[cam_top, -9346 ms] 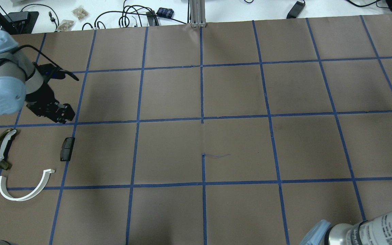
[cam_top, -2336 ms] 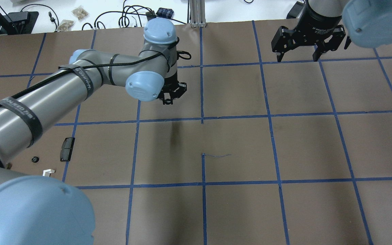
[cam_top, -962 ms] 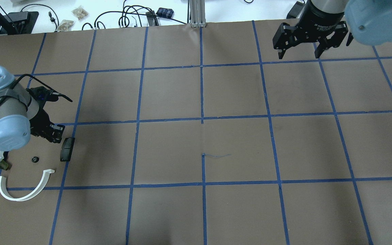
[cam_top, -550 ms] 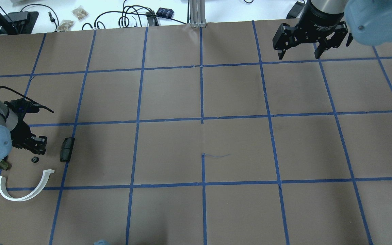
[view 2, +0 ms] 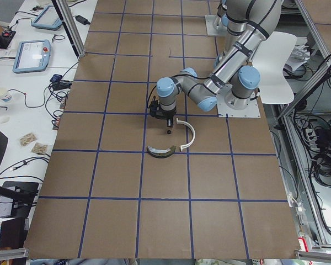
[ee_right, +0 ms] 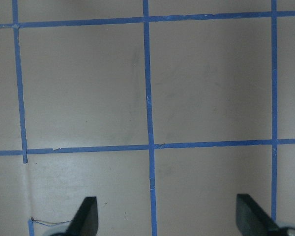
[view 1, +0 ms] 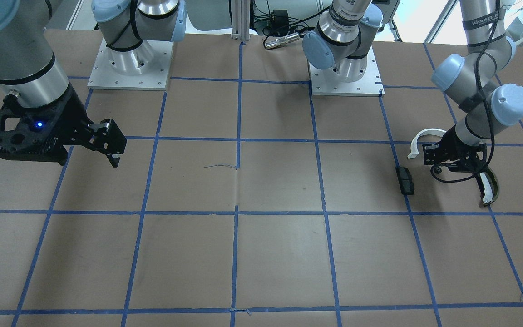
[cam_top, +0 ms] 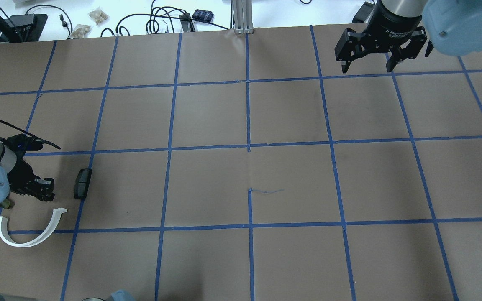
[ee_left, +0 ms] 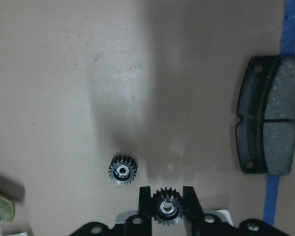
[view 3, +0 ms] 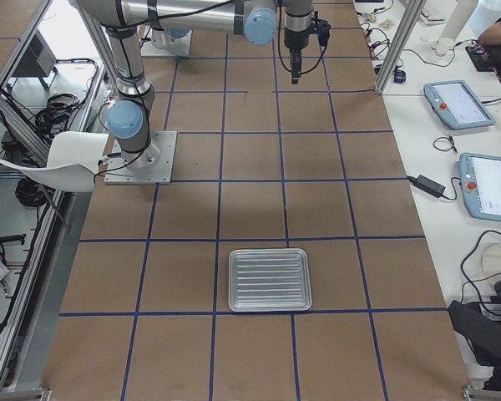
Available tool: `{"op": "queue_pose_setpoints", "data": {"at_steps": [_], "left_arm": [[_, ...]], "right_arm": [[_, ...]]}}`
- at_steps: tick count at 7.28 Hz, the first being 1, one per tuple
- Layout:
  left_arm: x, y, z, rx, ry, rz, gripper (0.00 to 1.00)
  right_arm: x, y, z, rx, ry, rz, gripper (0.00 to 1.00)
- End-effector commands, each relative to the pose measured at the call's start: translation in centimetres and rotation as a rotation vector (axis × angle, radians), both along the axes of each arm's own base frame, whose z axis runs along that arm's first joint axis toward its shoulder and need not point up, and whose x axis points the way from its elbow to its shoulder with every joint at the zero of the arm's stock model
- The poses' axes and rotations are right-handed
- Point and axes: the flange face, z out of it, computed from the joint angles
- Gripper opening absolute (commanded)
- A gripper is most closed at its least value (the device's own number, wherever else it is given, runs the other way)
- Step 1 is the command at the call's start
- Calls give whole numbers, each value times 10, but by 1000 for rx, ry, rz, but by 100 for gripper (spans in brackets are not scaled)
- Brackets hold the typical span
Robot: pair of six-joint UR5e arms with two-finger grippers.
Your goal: Place bearing gear from tray to pile
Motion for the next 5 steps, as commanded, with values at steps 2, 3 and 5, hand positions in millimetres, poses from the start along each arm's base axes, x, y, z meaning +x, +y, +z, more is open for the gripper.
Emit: {"op": "queue_pose_setpoints", "data": {"at_steps": [2,3,5], "left_arm": [[5,-8,-1,-35,-26,-1,9],[6,-8,-2,-35,-25,-2,9],[6,-8,-8,-25,-20,5,19]], "right_arm": [[0,0,-1,1,-3,-2,100],[0,1,-1,1,-5,-3,100],[1,1,1,-2,-5,-5,100]]}}
